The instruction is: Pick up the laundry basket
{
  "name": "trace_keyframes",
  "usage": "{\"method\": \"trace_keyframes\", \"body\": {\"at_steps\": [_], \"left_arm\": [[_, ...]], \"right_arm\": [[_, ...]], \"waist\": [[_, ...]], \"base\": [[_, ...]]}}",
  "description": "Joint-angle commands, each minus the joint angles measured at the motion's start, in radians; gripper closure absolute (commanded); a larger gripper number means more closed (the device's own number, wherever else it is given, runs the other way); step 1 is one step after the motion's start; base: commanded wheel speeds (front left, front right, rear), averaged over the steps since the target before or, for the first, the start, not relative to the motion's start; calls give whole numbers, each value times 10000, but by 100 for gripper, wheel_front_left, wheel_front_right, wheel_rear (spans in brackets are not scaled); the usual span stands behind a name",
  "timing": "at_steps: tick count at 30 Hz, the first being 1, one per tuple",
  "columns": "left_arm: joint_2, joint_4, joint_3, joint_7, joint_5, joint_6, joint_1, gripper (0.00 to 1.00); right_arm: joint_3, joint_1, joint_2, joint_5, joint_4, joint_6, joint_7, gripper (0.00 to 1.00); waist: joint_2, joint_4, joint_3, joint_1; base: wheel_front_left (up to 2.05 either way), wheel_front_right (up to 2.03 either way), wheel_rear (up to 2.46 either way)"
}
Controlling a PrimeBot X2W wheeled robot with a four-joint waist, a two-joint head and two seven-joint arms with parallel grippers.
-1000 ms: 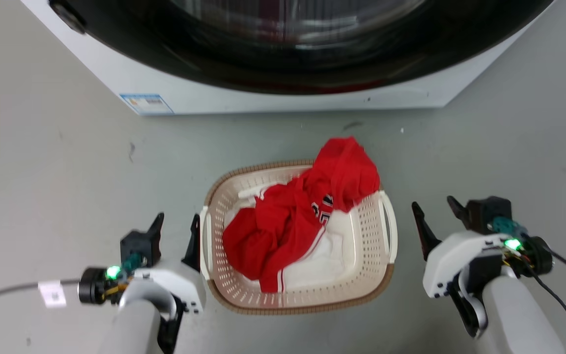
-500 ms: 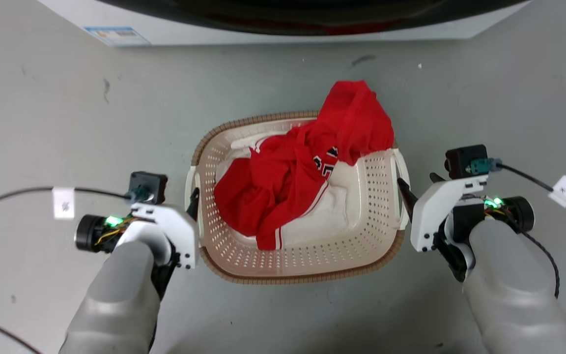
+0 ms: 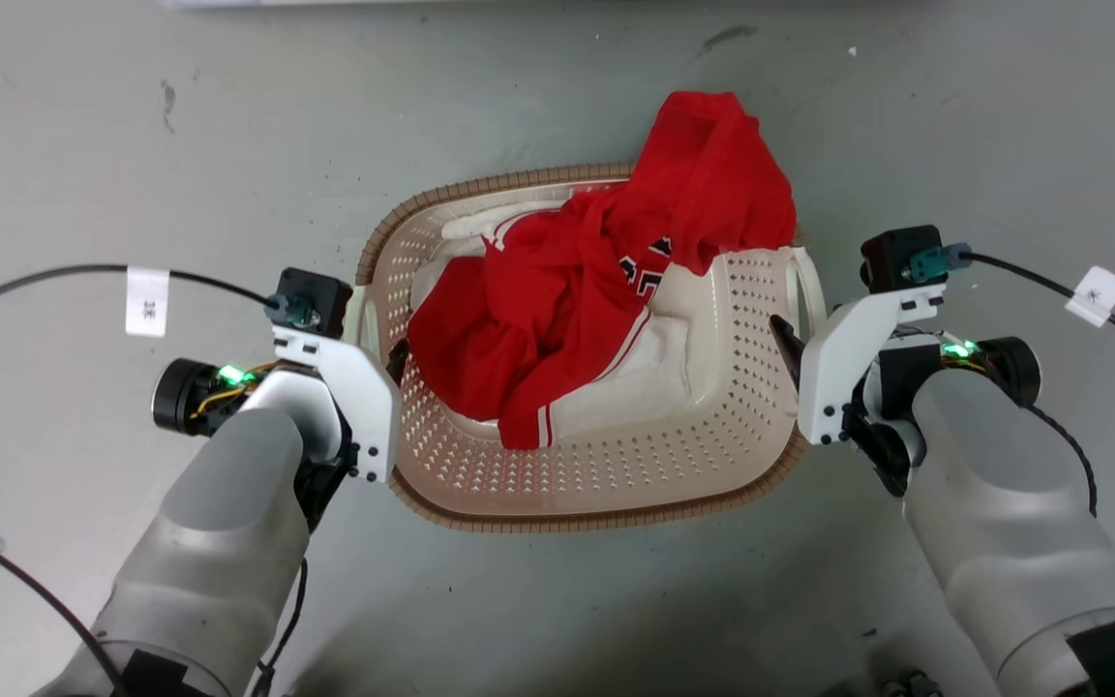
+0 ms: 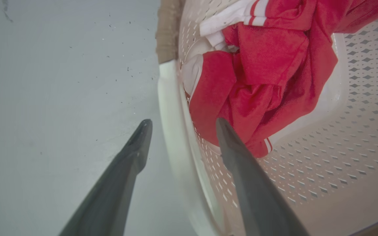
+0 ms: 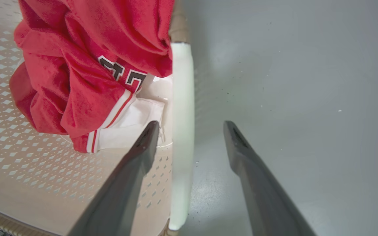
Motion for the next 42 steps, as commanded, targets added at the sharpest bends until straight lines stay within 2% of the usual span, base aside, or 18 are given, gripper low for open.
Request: {"method": "trace_keyframes", "body": {"at_steps": [1, 17, 18, 19, 20, 21, 27, 34, 39, 40, 42], "left_arm": [[55, -15, -146, 73, -132, 17, -160, 0], [347, 102, -1963, 208, -1528, 15, -901, 1], [317, 102, -2049, 262, -1637, 15, -883, 81], [320, 88, -2127, 278, -1733, 15, -896, 100], [336, 63, -2217, 249, -1824, 15, -914, 100], [348, 47, -2311, 214, -1898, 21, -933, 100], [439, 43, -2779, 25, -2356, 15, -865, 100], [653, -119, -3496, 251, -3118, 15, -614, 100], [917, -508, -4127, 1116, -3878, 15, -307, 100], [1155, -895, -4585, 1798, -4424, 14, -91, 100], [1348, -1201, -4887, 2236, -4782, 14, -5, 100]], "right_arm": [[76, -216, -5, 81, 145, -7, 22, 0], [698, -1279, -5, 446, 1406, -7, -143, 0], [719, -1307, -5, 446, 1446, -7, -125, 0], [702, -1336, -5, 475, 1480, -7, -135, 12], [659, -1367, -5, 490, 1508, -7, -173, 62], [680, -1367, -5, 472, 1545, -7, -142, 100], [813, -1167, -36, 442, 1665, -5, -88, 100], [687, -895, -37, 270, 1753, -5, 345, 100], [538, -792, -43, -95, 1770, -7, 1160, 100], [460, -696, -67, -230, 1772, -10, 1889, 100], [467, -671, -119, -285, 1770, -13, 2399, 100]], "waist": [[0, 32, 114, -1], [0, 257, 710, -1], [0, 274, 720, -1], [0, 294, 724, -1], [0, 309, 724, -1], [0, 329, 721, -1], [0, 394, 583, -1], [0, 291, -130, -1], [0, 179, -1070, -1], [0, 118, -1784, -1], [0, 98, -2285, -1]], "base": [[0, 0, 0], [0, 0, 0], [0, 0, 0], [0, 0, 0], [0, 0, 0], [0, 0, 0], [0, 0, 0], [0, 0, 0], [0, 0, 0], [0, 0, 0], [0, 0, 0]]}}
